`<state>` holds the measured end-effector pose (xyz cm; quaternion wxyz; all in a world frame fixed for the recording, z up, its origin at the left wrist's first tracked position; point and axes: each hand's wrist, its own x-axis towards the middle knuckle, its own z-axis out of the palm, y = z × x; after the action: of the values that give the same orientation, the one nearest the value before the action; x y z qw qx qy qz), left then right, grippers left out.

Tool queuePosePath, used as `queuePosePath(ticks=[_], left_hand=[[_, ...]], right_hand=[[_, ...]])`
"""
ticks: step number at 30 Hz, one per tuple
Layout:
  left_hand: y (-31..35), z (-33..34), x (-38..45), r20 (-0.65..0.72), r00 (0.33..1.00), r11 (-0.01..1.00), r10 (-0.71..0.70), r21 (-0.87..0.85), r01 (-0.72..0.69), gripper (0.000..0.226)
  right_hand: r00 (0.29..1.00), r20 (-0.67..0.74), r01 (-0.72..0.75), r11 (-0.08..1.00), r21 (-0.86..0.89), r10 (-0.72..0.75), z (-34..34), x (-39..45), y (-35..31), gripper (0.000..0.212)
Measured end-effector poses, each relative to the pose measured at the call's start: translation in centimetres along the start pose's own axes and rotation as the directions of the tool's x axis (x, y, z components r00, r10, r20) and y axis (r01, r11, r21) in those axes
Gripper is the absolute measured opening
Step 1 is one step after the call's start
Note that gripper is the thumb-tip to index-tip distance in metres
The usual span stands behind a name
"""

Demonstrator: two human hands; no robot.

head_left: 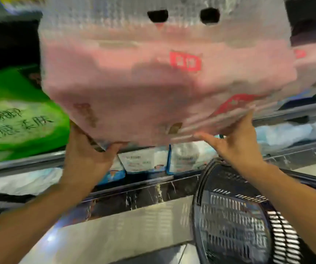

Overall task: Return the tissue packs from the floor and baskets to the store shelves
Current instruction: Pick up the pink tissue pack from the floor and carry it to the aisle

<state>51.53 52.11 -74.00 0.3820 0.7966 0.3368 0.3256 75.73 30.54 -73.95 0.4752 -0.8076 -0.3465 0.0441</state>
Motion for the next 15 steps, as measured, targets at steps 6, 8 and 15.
queuePosePath(ticks=[6, 8, 15], left_hand=[[-0.2, 1.9, 3.5, -0.05, 0.997, 0.998, 0.063, 0.018, -0.062, 0.068], [-1.2, 2.3, 3.8, -0.003, 1.0, 0.998, 0.026, 0.058, -0.026, 0.078], [-3.5, 3.6, 4.3, -0.006, 0.997, 0.973, 0.077, 0.216, -0.074, 0.11]], right_hand=[[0.993, -0.072, 0.095, 0.995, -0.03, -0.096, 2.6, 4.2, 1.6, 0.081], [0.994, -0.066, 0.086, 0.996, -0.021, -0.087, 3.7, 4.6, 2.1, 0.087], [1.0, 0.013, -0.021, 0.992, -0.122, 0.023, 5.2, 4.9, 2.9, 0.098]])
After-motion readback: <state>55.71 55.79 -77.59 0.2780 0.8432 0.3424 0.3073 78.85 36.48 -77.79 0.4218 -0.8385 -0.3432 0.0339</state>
